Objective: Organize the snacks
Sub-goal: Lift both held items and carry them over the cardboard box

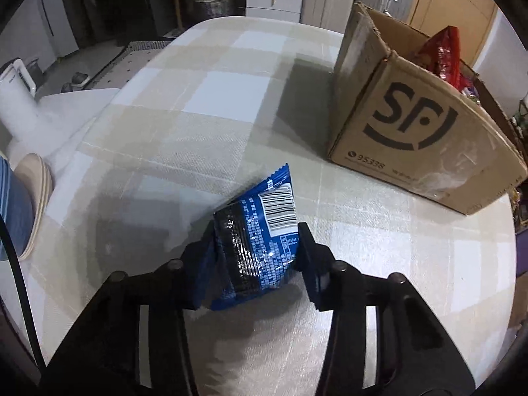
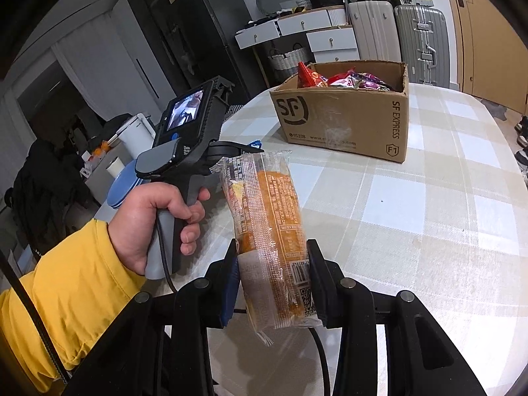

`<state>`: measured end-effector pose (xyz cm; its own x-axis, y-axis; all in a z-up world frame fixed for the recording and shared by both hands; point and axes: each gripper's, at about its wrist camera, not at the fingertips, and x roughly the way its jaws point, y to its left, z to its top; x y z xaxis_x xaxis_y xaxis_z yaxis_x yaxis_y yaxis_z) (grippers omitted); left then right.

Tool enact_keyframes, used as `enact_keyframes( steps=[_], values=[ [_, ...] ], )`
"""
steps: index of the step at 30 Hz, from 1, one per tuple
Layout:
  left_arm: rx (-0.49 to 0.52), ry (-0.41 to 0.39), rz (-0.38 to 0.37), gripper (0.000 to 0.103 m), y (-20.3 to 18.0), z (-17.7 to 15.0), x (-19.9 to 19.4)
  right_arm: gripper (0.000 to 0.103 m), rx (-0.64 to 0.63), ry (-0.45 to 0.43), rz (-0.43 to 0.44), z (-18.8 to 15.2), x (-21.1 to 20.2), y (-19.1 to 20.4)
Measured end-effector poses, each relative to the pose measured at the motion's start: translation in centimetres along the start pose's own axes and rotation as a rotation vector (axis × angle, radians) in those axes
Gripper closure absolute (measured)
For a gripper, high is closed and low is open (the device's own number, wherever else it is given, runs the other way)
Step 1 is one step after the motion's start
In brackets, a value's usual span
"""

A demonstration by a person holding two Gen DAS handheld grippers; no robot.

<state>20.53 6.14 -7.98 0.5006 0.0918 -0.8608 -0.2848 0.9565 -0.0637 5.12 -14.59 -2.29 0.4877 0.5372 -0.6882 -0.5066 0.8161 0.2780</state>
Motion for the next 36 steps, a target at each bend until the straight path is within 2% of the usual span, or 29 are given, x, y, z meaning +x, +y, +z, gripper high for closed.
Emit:
enact_keyframes(
  steps=[5, 10, 17, 22, 31, 36],
  values=[
    [0.003, 0.016, -0.101, 0.061, 1.4, -0.7, -1.0, 0.065, 0.006, 0.007, -0.006, -0.5, 0.4, -0.4],
    [0.014, -0.017, -0.151, 0.061, 2.6, -1.8, -3.6, 0.065, 0.029, 0.003, -0.020, -0.6, 0.8, -1.3],
    [0.088, -0.098, -0.146, 0.061, 1.8, -5.0, -8.6, 0.065, 0.115, 0.011, -0.010, -0.7, 1.6, -3.5],
    [0.160, -0.159, -0.081, 0.061, 0.4, -7.3, -10.9, 0.065, 0.160, 0.019, -0.037, -1.0, 2.1, -5.2],
    [0.153, -0.166, -0.141, 0.061, 0.4, -10.6, -13.0, 0.065, 0.236, 0.017, -0.064, -1.7, 2.2, -7.2],
    [0.182, -0.185, -0.175, 0.061, 0.2, -13.2, -14.8, 0.065, 0.229, -0.008, -0.023, -1.8, 1.4, -6.0]
  ],
)
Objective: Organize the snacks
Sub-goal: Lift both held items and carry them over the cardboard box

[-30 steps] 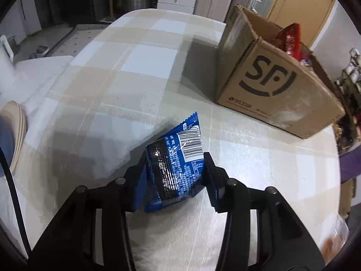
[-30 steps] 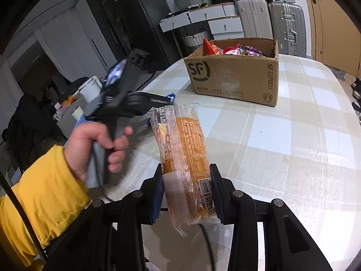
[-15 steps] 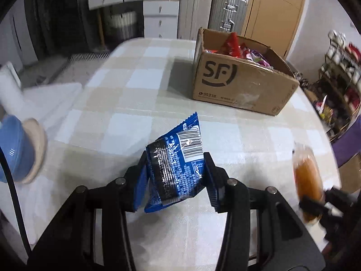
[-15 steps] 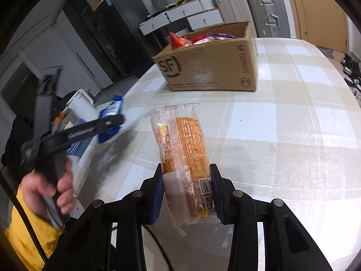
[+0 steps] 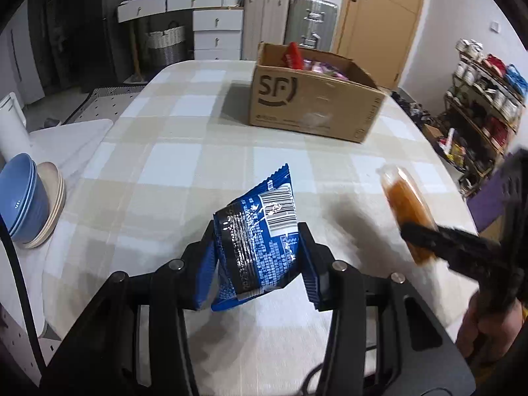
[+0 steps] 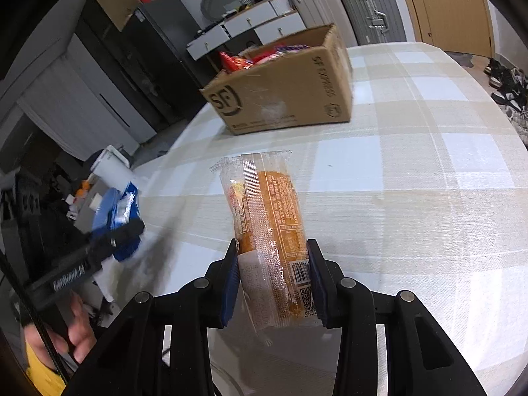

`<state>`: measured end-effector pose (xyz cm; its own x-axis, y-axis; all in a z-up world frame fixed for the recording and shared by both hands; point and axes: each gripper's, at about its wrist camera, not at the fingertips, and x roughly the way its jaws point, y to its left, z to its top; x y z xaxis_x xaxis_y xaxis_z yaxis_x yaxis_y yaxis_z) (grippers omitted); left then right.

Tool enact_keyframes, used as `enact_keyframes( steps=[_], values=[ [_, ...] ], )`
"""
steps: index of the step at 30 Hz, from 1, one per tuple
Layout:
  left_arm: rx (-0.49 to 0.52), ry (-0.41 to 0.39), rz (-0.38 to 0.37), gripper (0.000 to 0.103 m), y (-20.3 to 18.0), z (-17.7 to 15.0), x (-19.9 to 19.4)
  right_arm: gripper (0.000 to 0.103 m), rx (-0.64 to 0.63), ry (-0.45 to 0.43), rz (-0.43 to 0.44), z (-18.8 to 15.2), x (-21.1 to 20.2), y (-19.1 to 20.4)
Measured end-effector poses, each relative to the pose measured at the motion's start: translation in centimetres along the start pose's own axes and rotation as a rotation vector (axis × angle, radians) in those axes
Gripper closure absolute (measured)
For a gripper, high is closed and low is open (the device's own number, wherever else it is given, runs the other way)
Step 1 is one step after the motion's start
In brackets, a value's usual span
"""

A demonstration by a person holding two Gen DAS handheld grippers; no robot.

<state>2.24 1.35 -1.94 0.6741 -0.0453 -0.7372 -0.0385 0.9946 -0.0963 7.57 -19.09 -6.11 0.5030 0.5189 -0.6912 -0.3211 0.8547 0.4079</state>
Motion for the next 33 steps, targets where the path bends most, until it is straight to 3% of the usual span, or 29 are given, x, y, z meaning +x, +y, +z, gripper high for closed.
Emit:
enact_keyframes(
  steps=[6, 12, 16, 23, 33],
  values=[
    [-0.017, 0.003, -0.057, 0.061, 0.5, -1.3, -2.4, 0.065, -0.035, -0.048, 0.073, 1.0, -1.9, 2.2],
    [-0.026, -0.021, -0.106, 0.061, 0.9, 1.8, -3.9, 0.065, -0.002, -0.098, 0.112, 4.5, -3.9, 2.3],
    [-0.023, -0.024, -0.134, 0.061, 1.3, 5.7, -4.0, 0.065, 0.006, -0.120, 0.110, 7.5, -4.8, 2.2],
    [0.076, -0.063, -0.089, 0.061, -0.3, 14.2, -3.1, 0.065, 0.058, -0.112, 0.105, 13.9, -3.7, 1.7],
    [0.133, -0.022, -0.097, 0.061, -2.9, 25.0, 3.4, 0.065, 0.032, -0.183, 0.030, 21.7, -1.6, 1.3]
  ],
)
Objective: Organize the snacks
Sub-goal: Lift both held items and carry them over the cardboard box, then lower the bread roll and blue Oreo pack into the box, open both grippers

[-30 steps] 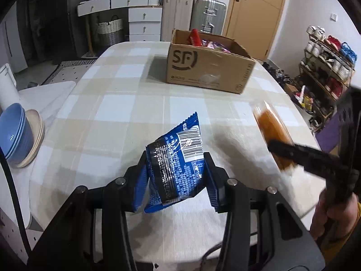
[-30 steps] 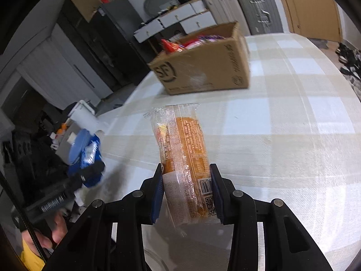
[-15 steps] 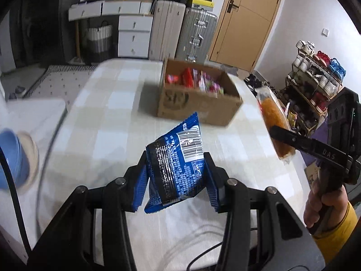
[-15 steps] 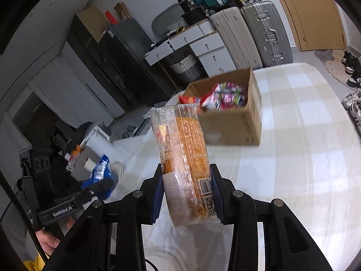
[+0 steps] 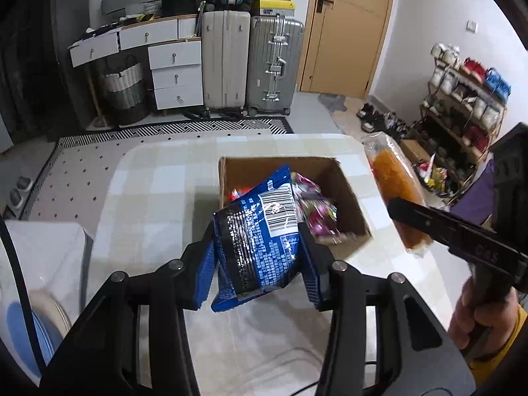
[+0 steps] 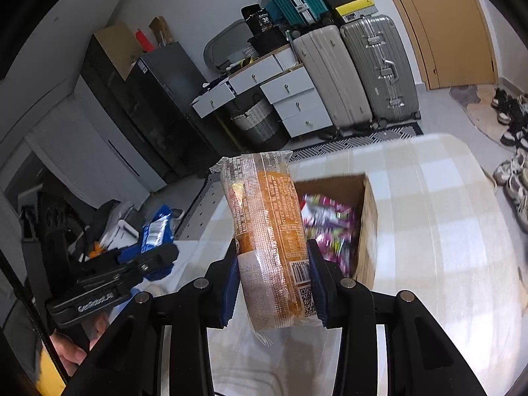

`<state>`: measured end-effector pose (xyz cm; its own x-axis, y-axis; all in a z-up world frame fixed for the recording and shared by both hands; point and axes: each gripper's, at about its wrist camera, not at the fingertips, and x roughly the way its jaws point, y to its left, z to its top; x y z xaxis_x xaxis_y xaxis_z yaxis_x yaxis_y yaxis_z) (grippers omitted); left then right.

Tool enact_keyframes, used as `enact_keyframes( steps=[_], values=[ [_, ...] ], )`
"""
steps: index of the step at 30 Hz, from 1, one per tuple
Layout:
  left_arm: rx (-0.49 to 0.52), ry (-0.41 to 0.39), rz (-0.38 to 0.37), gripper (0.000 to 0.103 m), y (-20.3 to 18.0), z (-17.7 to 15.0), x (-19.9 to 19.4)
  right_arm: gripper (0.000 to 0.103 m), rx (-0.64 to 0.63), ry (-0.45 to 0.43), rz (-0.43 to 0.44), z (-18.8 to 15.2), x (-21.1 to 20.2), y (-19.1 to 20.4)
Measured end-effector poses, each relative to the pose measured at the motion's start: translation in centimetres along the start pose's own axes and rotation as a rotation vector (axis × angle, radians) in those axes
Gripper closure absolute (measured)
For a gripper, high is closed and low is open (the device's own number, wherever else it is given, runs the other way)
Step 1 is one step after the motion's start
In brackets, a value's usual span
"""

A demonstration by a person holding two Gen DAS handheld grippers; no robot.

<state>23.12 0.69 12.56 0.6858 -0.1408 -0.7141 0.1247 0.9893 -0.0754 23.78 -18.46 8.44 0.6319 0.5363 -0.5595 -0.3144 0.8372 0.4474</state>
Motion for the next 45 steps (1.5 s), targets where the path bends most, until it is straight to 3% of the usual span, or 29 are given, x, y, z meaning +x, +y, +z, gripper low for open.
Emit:
enact_keyframes(
  steps=[4, 13, 18, 21, 27, 32, 45],
  values=[
    [0.017, 0.035, -0.001, 0.061, -0.1, 3.4, 3.8, 0.065, -0.023, -0.007, -0.005, 1.7, 1.4, -0.1],
    [-0.019, 0.144, -0.121, 0.061, 0.6, 8.7, 13.8, 0.065, -0.010, 0.018, 0.002, 3.7, 5.4, -2.0],
    [0.010, 0.192, -0.148, 0.061, -0.3, 8.8, 18.1, 0.065, -0.002, 0.068, -0.003, 3.2, 8.1, -3.2],
    [0.008, 0.217, -0.154, 0.061, -0.6, 7.8, 19.9, 0.065, -0.056, 0.084, -0.067, 2.7, 9.0, -3.4],
    [0.008, 0.241, -0.146, 0.061, -0.5, 7.3, 24.3, 0.065, -0.047, 0.103, -0.058, 2.2, 9.8, -4.8],
    [-0.012, 0.227, -0.145, 0.060, -0.2, 6.9, 25.7, 0.065, -0.049, 0.112, -0.052, 2.1, 10.4, -5.0],
    [-0.023, 0.190, -0.130, 0.056, 0.8, 5.5, 21.9, 0.065, -0.008, 0.118, -0.046, 2.2, 11.1, -5.4]
  ],
)
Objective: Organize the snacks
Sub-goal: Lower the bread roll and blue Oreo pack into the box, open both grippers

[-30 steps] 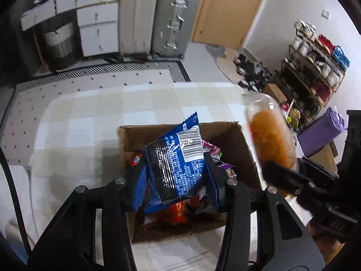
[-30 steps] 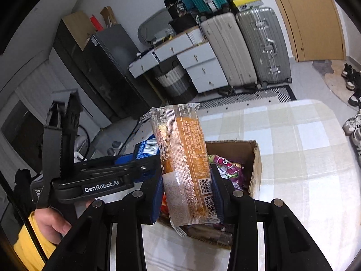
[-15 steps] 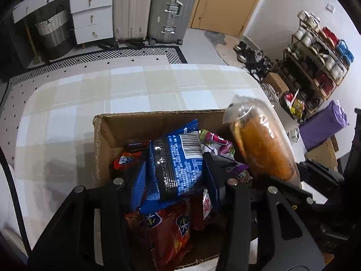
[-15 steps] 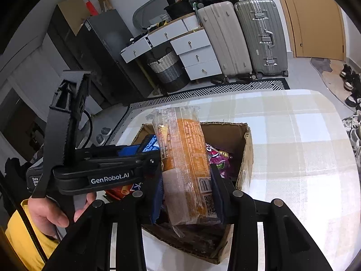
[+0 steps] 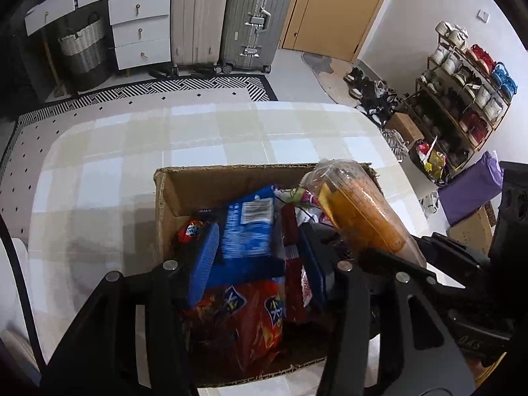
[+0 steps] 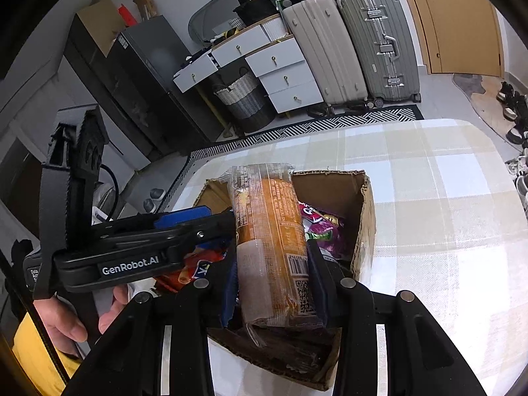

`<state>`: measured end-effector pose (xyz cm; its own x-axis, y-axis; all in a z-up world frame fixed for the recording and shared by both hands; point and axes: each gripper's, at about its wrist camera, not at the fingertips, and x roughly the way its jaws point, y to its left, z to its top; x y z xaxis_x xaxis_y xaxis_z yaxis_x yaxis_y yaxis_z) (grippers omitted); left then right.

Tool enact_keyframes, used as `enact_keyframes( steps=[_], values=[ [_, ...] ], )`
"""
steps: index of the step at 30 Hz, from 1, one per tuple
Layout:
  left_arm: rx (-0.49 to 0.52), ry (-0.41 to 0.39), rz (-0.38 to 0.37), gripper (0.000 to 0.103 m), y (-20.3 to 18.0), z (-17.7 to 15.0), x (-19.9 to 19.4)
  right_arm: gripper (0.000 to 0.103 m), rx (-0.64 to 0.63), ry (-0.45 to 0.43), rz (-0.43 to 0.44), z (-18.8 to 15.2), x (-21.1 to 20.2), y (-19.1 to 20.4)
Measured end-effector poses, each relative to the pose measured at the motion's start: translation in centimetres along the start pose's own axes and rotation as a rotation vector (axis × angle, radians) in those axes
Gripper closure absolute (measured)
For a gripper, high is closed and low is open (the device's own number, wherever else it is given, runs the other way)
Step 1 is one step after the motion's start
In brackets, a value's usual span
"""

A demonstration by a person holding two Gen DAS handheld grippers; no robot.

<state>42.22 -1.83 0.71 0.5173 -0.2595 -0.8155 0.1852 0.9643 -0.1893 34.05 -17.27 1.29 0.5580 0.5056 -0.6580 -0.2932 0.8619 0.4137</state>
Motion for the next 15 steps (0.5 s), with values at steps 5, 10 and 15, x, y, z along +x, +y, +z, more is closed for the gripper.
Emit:
enact_keyframes(
  steps=[5, 10, 15],
  values=[
    [0.016, -0.025, 0.025, 0.056, -0.2, -1.0, -1.5, 0.065, 0.011, 0.003, 0.003, -0.2, 0.3, 0.1],
    [0.044, -0.031, 0.054, 0.055, -0.7, -1.5, -1.8, 0.065, 0.013, 0.019, -0.006, -0.5, 0.8, 0.2],
    [0.043, -0.017, 0.056, 0.055, -0.6, -1.9, -1.7, 0.065, 0.011, 0.009, -0.031, -0.7, 0.7, 0.1]
  ],
)
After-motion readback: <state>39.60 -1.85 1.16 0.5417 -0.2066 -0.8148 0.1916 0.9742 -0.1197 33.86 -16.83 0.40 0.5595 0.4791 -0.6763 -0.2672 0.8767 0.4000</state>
